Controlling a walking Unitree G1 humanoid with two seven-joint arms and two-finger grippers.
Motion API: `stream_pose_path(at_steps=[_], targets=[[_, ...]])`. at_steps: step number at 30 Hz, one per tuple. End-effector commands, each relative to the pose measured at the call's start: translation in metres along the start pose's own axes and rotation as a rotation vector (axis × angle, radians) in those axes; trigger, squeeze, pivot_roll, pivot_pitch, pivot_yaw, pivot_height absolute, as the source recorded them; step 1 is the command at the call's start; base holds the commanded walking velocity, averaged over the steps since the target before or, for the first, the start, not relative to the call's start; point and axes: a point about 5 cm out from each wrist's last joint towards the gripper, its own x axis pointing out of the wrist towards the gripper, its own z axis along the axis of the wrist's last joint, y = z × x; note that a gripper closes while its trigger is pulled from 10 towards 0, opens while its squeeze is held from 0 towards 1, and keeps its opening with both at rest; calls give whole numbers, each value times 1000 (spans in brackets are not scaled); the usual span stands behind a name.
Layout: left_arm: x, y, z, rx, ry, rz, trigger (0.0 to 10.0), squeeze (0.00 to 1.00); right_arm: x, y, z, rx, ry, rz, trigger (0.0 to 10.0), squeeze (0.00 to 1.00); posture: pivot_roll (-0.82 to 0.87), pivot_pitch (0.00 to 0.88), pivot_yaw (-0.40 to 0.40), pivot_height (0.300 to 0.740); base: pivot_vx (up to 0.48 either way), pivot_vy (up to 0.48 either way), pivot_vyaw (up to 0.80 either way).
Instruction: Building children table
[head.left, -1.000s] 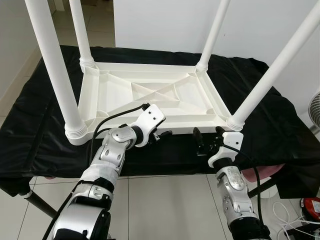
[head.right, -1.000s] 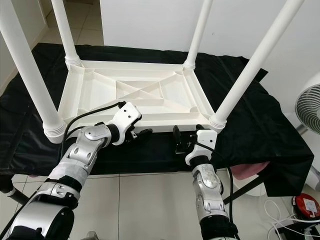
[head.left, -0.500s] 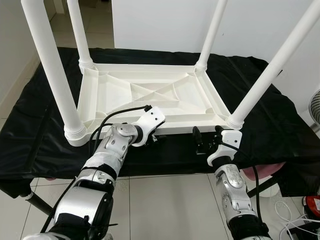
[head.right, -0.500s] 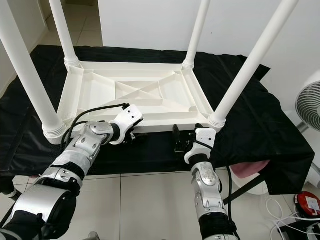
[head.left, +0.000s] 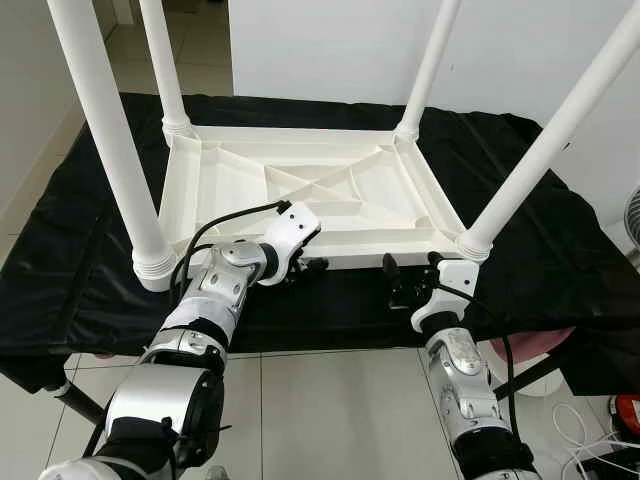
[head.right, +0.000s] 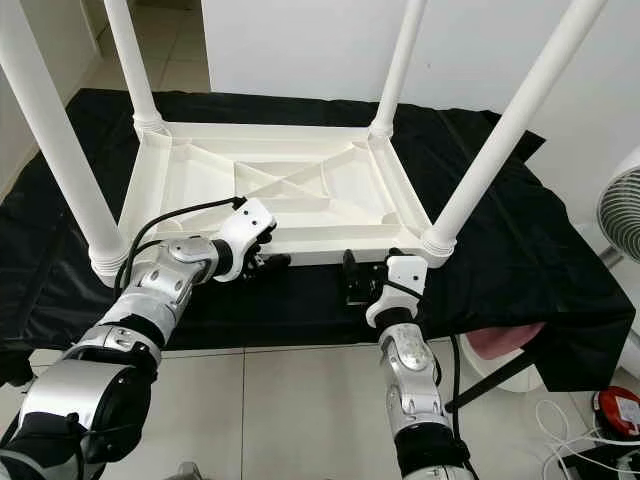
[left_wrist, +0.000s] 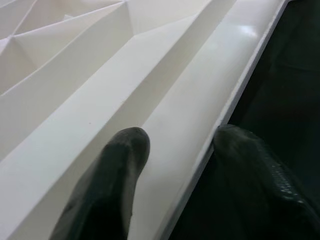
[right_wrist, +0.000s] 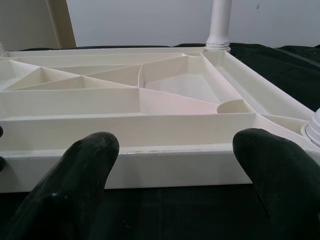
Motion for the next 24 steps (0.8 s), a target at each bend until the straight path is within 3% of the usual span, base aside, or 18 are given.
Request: stream_pose_path(at_steps=[1,3,5,6,7,8,10,12,13,18,19,22,23,24], targets=[[-12,32,0,-52,-24,750,1176,0,-1,-3,-4,-3,20,-12,10000,0,-29,10,-56,740,0,0,0],[-12,32,0,-66,-30,749,1176,0,-1,-3,-3,-3,20,-13,10000,0,-29,10,-56,740,0,0,0],[-10,30,0,-78,-32,746,549,0,-1,-2,-3,0,20,-9,10000,0,-30,13,-59,740,0,0,0],[-9,29,-1,-81,-31,737,2118,0,-1,-2,-3,0,21,-8,10000,0,-30,13,-60,740,0,0,0],[-9,29,-1,-81,-31,737,2118,0,-1,-2,-3,0,21,-8,10000,0,-30,13,-60,740,0,0,0],[-8,28,-1,-78,-29,732,3020,0,-1,-2,-3,0,21,-7,10000,0,-30,14,-59,740,0,0,0],[-8,27,-2,-67,-24,729,2353,0,-1,-2,-3,-2,21,-6,10000,0,-30,15,-60,740,0,0,0],[-8,26,-4,-75,-17,728,2431,0,0,-3,-3,-4,22,-8,10000,0,-31,16,-60,740,0,0,0],[-8,26,-5,-76,-18,734,0,0,-1,-3,-3,-5,22,-10,10000,0,-32,17,-59,740,0,0,0],[-9,28,-6,-78,-18,754,0,0,-1,-3,-3,-6,22,-13,10000,0,-34,19,-58,740,0,0,0],[-8,27,-5,-74,-30,733,4118,0,-1,-3,-3,-6,22,-14,10000,0,-34,19,-58,740,0,0,0],[-7,26,-3,-69,-44,705,4118,0,-1,-3,-3,-6,22,-15,10000,0,-34,19,-58,740,0,0,0],[-6,25,-2,-80,-66,668,10000,573,-1,-3,-3,-6,23,-15,10000,0,-34,20,-55,740,0,0,0],[-4,21,1,-91,-95,604,10000,1000,-2,-2,-4,-6,23,-15,10000,0,-32,21,-54,740,0,0,0]])
